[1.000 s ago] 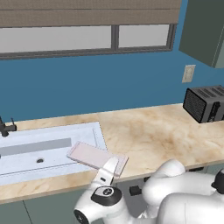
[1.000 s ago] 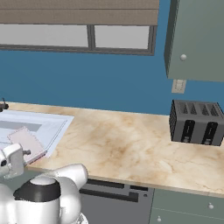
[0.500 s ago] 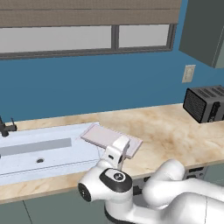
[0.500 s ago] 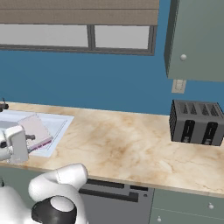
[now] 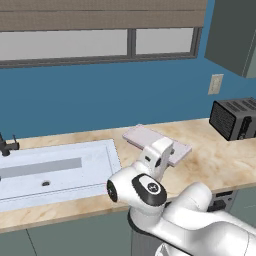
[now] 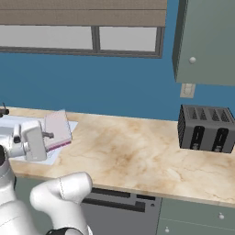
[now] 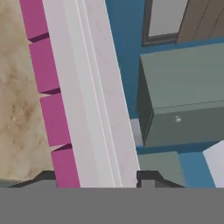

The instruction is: The ice cube tray has been filled with water. Take the tray and place it in the freezer to make ice. Close the freezer door after placing the tray.

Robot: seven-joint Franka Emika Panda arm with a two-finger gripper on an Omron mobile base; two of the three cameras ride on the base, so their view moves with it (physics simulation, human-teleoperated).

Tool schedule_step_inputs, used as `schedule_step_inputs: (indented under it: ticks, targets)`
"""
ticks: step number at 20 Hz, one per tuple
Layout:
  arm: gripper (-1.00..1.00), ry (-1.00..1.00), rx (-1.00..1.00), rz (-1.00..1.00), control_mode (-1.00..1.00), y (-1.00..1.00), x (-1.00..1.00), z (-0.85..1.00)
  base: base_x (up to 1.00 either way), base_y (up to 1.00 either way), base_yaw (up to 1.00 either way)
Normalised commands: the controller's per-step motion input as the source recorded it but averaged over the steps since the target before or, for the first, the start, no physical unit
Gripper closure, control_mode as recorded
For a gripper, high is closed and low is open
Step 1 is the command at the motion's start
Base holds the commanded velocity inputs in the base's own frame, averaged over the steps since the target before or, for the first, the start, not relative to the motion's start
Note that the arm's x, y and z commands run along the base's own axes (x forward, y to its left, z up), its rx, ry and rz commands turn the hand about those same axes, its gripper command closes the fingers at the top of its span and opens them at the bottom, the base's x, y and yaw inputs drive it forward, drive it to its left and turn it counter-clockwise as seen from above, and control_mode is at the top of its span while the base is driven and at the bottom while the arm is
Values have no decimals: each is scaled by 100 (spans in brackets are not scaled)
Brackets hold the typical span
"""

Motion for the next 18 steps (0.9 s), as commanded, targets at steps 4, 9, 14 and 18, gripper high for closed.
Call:
schedule_step_inputs:
  ticks: [4,9,14,18]
  targets:
    - [100,-10,-7,-22,-100,-67,4,27,0,0,0]
    - [100,-16,-7,-20,-100,-57,4,21,0,0,0]
    - [100,-11,-1,-20,-100,-52,0,34,0,0,0]
    - [100,0,2,-22,-100,-47,0,63,0,0,0]
